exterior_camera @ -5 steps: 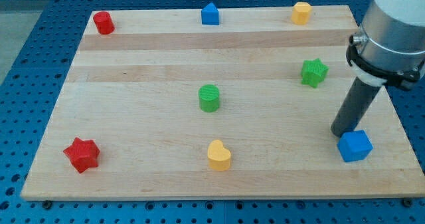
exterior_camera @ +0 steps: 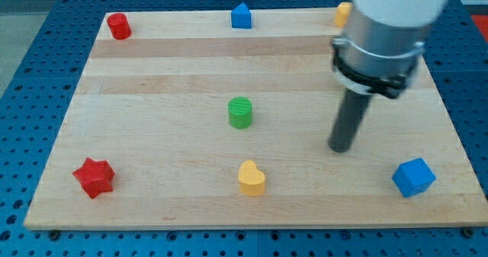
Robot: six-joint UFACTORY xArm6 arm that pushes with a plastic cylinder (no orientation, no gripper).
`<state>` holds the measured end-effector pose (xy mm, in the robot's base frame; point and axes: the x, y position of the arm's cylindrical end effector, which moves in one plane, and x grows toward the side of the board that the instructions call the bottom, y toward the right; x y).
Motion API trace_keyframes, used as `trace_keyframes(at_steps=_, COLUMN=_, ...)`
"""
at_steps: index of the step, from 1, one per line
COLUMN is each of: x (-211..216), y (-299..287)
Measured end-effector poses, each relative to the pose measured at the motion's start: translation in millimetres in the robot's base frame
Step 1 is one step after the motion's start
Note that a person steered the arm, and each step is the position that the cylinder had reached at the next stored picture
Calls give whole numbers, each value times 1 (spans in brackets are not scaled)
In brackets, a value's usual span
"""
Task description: Place your arm to the right of the green circle
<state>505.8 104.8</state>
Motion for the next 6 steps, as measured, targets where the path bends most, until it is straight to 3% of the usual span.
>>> trace_keyframes(at_steps=3, x=-16, y=-31)
trace_keyframes(at_steps=5, x=-60, y=-111)
trace_keyframes(at_steps=6, x=-60, y=-122)
